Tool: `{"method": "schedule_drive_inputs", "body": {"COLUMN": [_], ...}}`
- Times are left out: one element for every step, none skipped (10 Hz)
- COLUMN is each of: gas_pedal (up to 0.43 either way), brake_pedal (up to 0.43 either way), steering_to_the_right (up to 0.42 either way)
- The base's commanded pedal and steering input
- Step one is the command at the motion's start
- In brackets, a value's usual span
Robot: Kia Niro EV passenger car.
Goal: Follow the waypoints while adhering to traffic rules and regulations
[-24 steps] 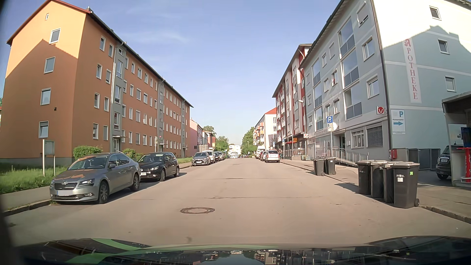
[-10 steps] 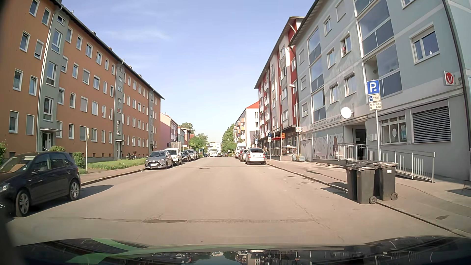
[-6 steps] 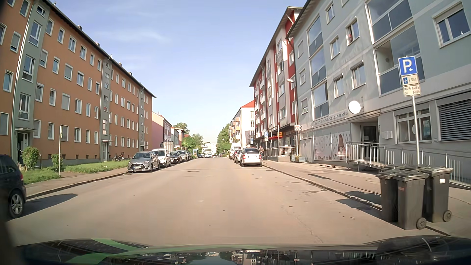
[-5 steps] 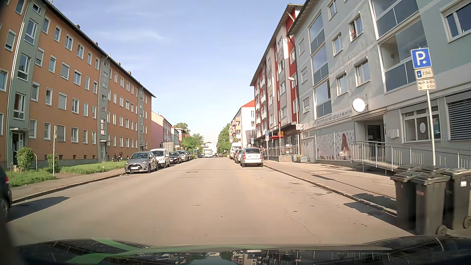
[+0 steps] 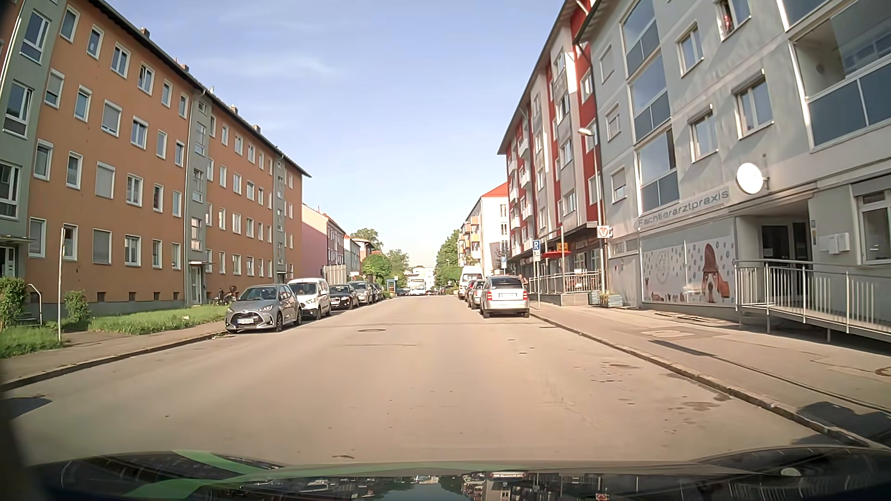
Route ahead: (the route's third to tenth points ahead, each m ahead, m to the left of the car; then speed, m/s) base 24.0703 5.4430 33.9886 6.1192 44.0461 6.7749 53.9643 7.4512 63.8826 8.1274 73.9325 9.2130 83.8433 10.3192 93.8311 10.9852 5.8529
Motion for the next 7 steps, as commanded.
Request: {"method": "schedule_drive_inputs", "body": {"gas_pedal": [0.0,0.0,0.0,0.0,0.0,0.0,0.0], "brake_pedal": [0.128,0.152,0.171,0.183,0.183,0.183,0.189], "steering_to_the_right": [-0.058,-0.054,-0.051,-0.05,-0.048,-0.038,-0.024]}}
